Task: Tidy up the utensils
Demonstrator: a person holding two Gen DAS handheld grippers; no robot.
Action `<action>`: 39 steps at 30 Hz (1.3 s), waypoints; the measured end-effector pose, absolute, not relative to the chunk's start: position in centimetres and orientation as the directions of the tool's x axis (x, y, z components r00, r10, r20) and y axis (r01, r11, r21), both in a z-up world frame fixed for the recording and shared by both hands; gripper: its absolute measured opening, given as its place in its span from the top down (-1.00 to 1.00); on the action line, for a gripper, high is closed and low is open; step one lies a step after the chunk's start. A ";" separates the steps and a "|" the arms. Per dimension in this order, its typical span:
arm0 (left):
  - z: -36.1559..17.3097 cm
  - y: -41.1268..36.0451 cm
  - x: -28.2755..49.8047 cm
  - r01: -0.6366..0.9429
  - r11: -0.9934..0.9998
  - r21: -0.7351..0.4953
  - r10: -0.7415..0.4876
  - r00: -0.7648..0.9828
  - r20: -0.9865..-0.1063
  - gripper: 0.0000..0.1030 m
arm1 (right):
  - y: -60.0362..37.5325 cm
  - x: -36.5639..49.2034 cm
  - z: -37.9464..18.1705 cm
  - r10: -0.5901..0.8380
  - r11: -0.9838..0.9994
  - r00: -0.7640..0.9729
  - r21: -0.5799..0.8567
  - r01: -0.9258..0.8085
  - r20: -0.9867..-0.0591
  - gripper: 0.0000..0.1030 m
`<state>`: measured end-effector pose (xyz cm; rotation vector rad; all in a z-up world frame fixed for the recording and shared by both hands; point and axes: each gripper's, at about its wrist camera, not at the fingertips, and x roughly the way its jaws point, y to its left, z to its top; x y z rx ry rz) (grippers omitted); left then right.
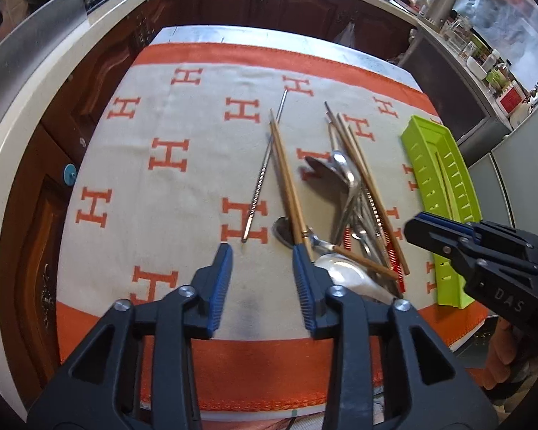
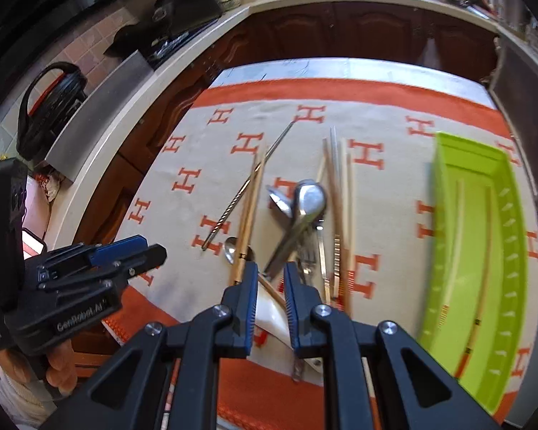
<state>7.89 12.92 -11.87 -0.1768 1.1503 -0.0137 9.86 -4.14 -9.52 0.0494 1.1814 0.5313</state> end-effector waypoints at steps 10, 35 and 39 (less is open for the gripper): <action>-15.4 15.2 8.8 -0.095 0.975 -0.203 -0.152 0.382 -0.911 0.22 | 0.2 13.7 -14.5 0.427 0.862 0.166 0.344 -0.373 -0.889 0.54; -16.4 16.8 10.5 -0.109 0.960 -0.257 -0.198 0.383 -0.902 0.22 | 2.9 14.7 -16.8 0.369 0.878 0.159 0.288 -0.382 -0.916 0.87; -15.9 16.0 10.9 -0.083 0.957 -0.279 -0.226 0.393 -0.891 0.22 | 1.7 14.1 -15.5 0.431 0.860 0.168 0.347 -0.373 -0.887 0.87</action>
